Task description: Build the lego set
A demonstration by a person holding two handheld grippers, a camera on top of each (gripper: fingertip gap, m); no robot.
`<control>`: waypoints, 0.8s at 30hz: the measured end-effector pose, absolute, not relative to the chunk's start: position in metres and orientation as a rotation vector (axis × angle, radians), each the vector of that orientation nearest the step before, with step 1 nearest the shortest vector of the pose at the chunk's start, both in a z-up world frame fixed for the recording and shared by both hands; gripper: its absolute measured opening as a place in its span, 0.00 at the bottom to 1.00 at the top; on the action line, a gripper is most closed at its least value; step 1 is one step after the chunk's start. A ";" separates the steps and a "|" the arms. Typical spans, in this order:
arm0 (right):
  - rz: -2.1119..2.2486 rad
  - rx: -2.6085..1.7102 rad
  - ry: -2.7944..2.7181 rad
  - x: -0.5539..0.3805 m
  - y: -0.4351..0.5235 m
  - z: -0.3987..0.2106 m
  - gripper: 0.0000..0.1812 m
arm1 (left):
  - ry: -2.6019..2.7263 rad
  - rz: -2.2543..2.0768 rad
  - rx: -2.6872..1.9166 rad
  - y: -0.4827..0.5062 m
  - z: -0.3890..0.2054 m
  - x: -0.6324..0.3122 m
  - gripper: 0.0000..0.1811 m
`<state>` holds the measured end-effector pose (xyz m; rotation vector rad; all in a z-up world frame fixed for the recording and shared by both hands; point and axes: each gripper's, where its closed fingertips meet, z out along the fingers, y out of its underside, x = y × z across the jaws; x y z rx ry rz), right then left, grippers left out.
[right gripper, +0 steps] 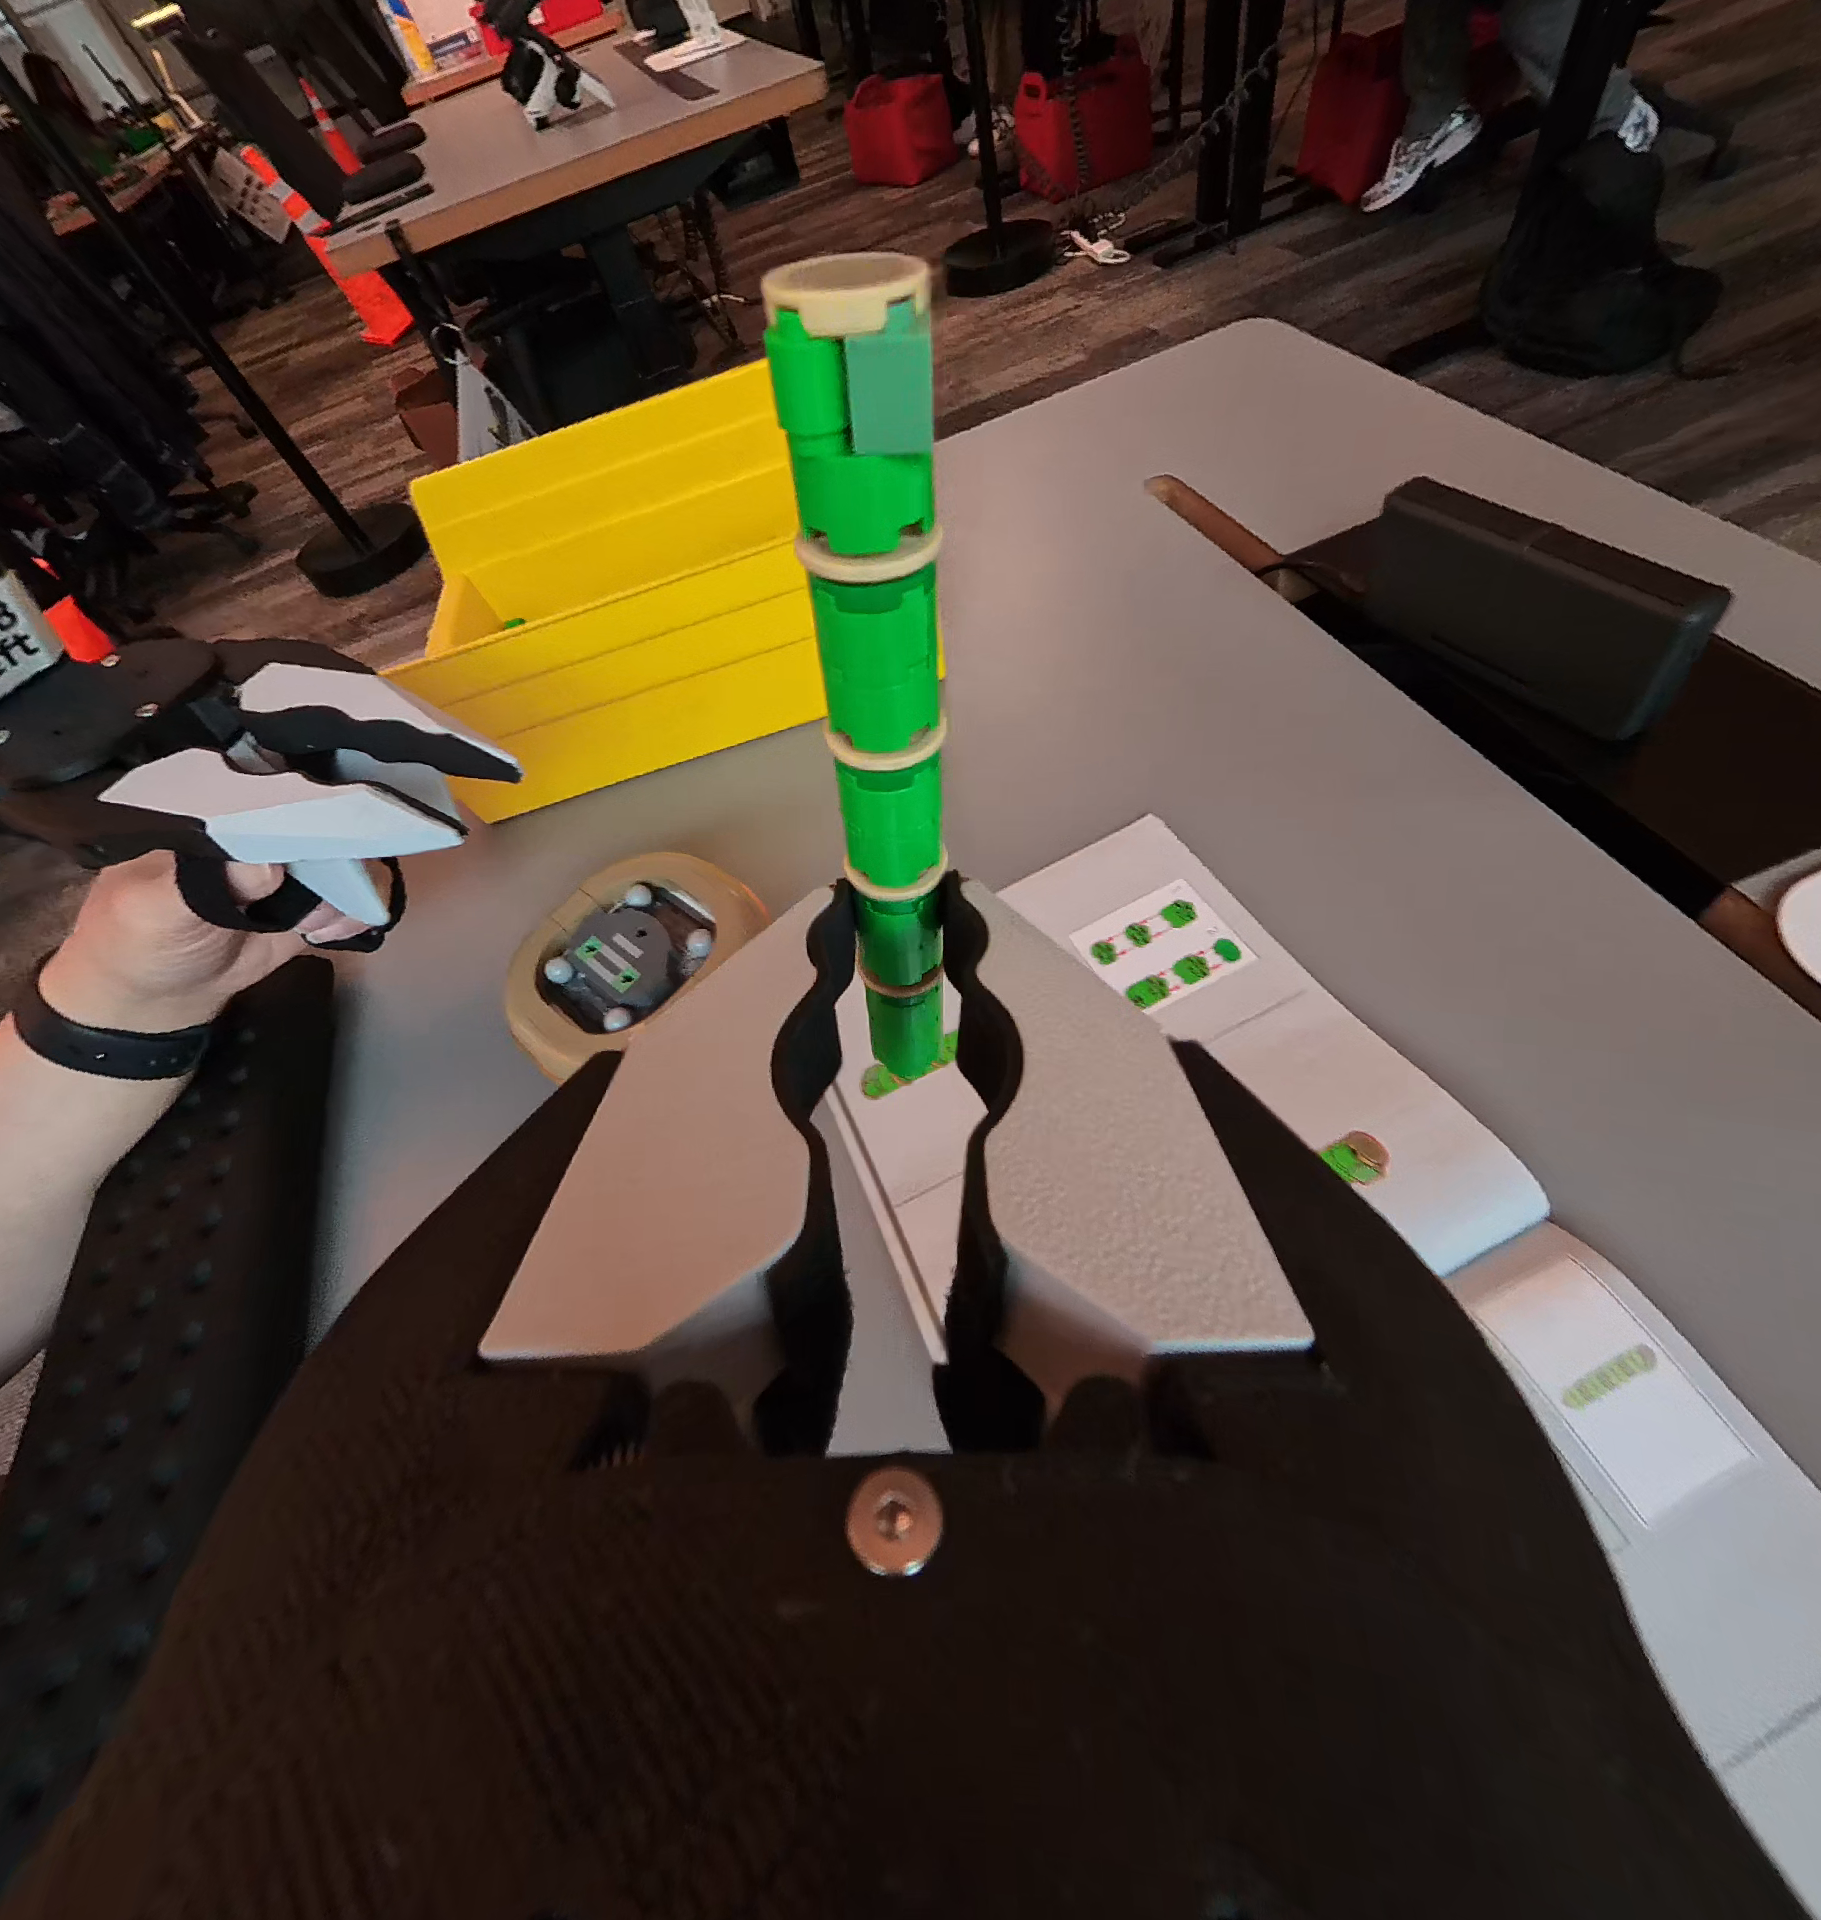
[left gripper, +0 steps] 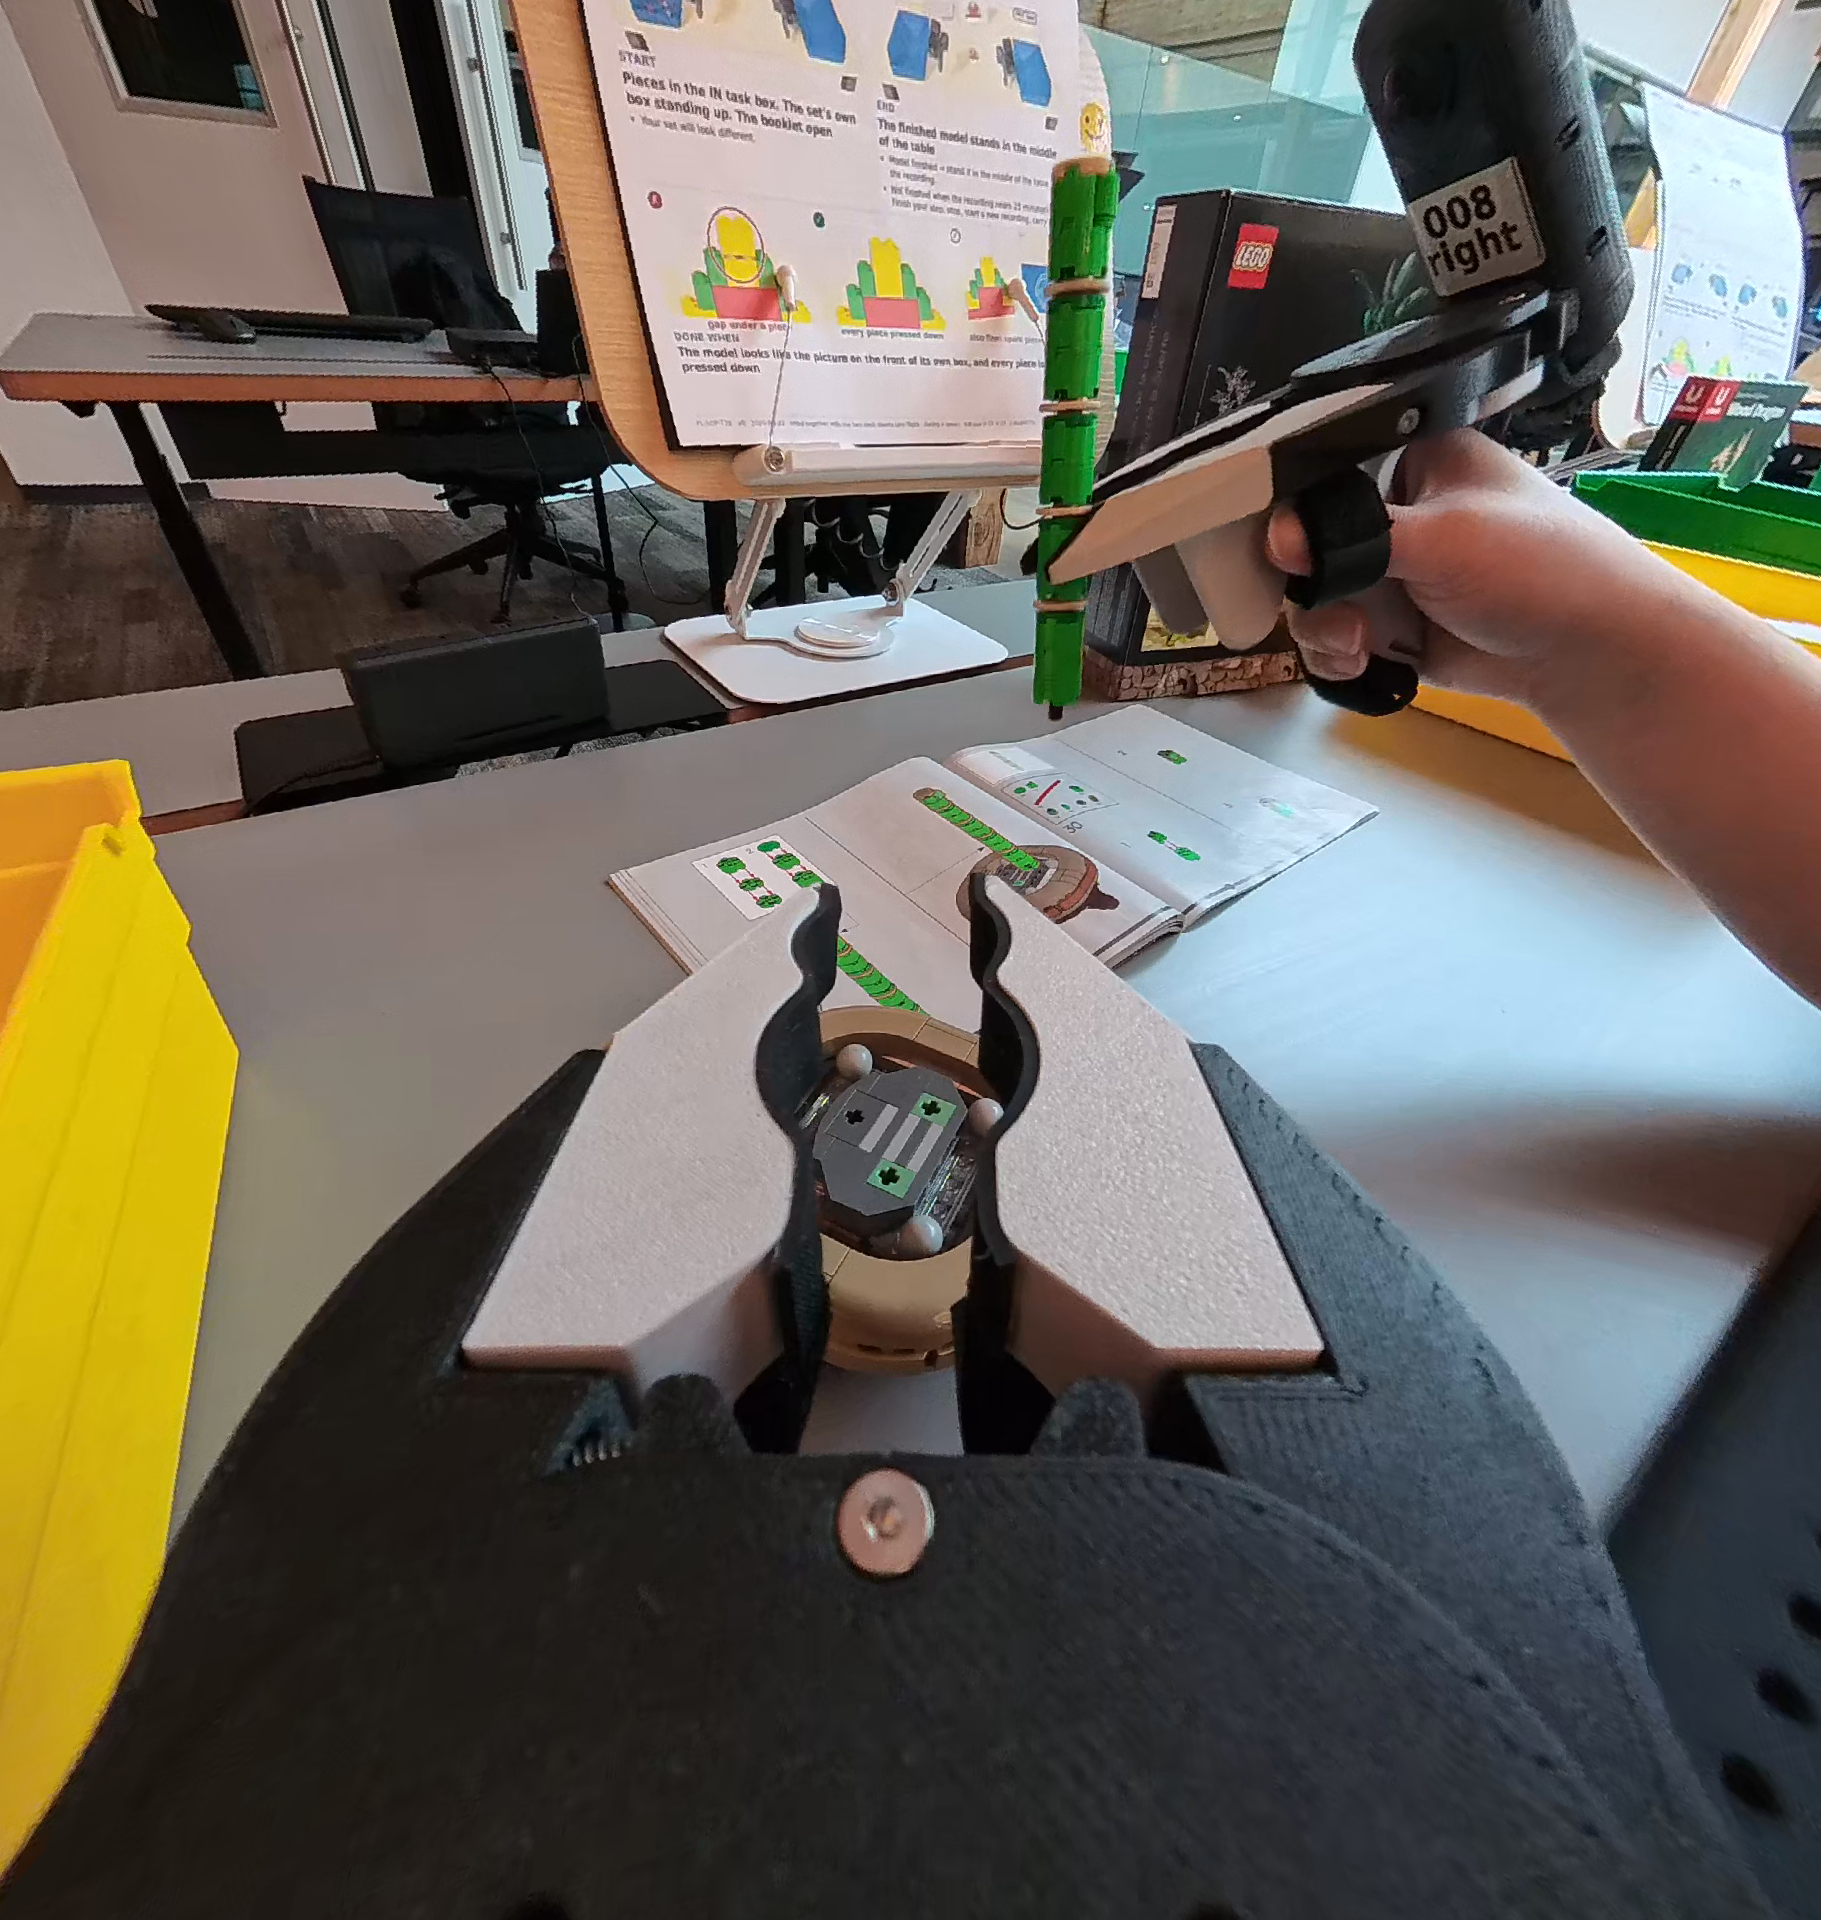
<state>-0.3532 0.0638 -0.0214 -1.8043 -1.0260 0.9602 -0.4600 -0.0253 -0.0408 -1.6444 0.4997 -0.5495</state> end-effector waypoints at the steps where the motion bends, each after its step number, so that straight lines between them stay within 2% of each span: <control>1: 0.965 -1.798 -1.039 -0.358 0.060 -0.021 0.09 | 0.498 -0.550 -1.643 -0.025 -0.041 -0.460 0.13; 11: 1.025 -1.734 -1.210 -0.408 0.005 -0.021 0.09 | 0.430 -0.583 -1.602 -0.026 -0.032 -0.471 0.13; 24: 0.790 -1.688 -1.033 -0.348 0.045 0.027 0.08 | 0.446 -0.569 -1.616 -0.025 -0.035 -0.470 0.13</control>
